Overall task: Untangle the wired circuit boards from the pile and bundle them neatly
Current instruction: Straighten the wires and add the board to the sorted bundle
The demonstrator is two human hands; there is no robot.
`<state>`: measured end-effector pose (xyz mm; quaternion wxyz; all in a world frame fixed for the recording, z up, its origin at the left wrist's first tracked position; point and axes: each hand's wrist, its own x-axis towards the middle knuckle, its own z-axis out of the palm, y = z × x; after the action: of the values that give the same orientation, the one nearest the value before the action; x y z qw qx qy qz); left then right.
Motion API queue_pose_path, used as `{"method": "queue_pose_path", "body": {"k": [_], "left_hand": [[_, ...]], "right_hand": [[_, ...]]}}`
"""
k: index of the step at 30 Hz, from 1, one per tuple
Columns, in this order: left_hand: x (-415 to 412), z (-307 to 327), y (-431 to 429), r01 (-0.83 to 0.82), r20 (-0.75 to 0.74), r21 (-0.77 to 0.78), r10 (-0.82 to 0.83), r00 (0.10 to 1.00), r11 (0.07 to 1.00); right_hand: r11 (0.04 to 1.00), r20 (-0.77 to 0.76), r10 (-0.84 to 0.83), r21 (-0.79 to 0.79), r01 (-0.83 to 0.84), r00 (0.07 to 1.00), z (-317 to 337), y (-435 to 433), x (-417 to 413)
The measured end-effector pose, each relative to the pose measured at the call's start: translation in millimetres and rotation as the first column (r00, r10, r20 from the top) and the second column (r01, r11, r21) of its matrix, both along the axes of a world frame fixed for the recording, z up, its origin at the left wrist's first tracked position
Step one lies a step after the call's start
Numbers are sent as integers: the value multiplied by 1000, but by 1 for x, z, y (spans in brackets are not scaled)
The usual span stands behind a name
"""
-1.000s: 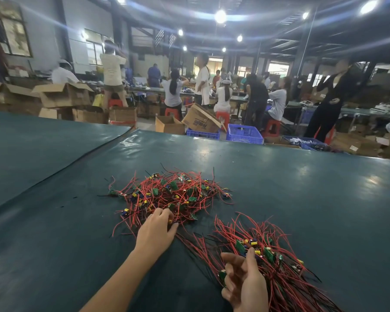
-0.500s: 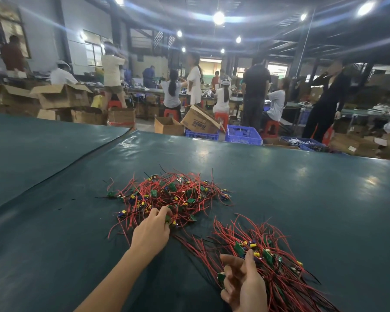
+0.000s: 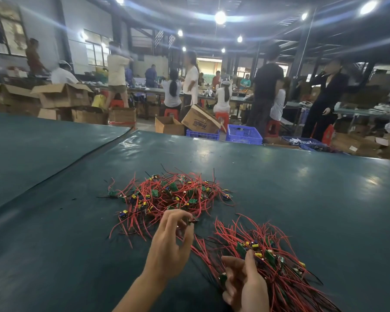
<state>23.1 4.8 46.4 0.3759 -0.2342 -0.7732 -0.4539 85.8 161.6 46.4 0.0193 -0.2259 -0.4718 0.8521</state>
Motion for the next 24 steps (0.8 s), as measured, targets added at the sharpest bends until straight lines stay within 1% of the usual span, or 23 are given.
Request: {"method": "queue_pose_path", "body": {"k": [1,2,4,6,7,8,10,11,12,14,15,17,19,21,22,24], "left_hand": [[6,-5,5,33,-2,69,-33,999,997],[12,-11,9,54,31,157,-59,998,986],[21,-22,16,39,199,388,-125,972,921],[24,-28,19,-44,385,610,-247,889,791],[23,-28,17,-93,436,699,-320,841,709],[21,-28,15,-128,448,775,-395,802,619],[17,-25,9,-155,409,877,-537,738,454],[16,-24,7,-158,387,903,-596,704,399],[16,-22,7,-158,373,917,-645,667,366],[17,-20,10,-165,367,926,-702,610,340],[18,-20,12,-169,370,926,-710,600,339],[19,-21,14,-164,378,920,-688,620,357],[19,-22,12,-157,384,910,-637,668,384],[19,-22,8,-156,381,909,-619,686,386],[19,-22,7,-151,378,911,-628,680,384],[22,-20,9,-118,371,912,-665,648,393]], "right_hand": [[1000,10,0,19,0,1000,1,0,0],[999,20,1,38,-1,1000,1,-1,0],[998,15,12,70,-13,1000,2,-3,2],[994,-8,20,106,-19,1000,3,-6,5],[993,-15,24,118,-22,1000,3,-8,7],[990,-24,31,136,-27,999,3,-11,8],[979,-56,48,203,-35,997,1,-17,12],[970,-76,61,240,-42,995,0,-21,13],[960,-99,76,276,-46,992,-2,-24,14],[933,-161,85,360,-21,983,-7,-29,15],[914,-199,74,406,14,977,-9,-31,15],[865,-288,39,489,112,957,-11,-33,16],[838,-345,28,519,167,938,-11,-35,18],[831,-335,45,535,150,941,-15,-35,19],[821,-314,71,558,123,947,-16,-36,19],[771,-259,123,633,72,958,-18,-38,18]]}}
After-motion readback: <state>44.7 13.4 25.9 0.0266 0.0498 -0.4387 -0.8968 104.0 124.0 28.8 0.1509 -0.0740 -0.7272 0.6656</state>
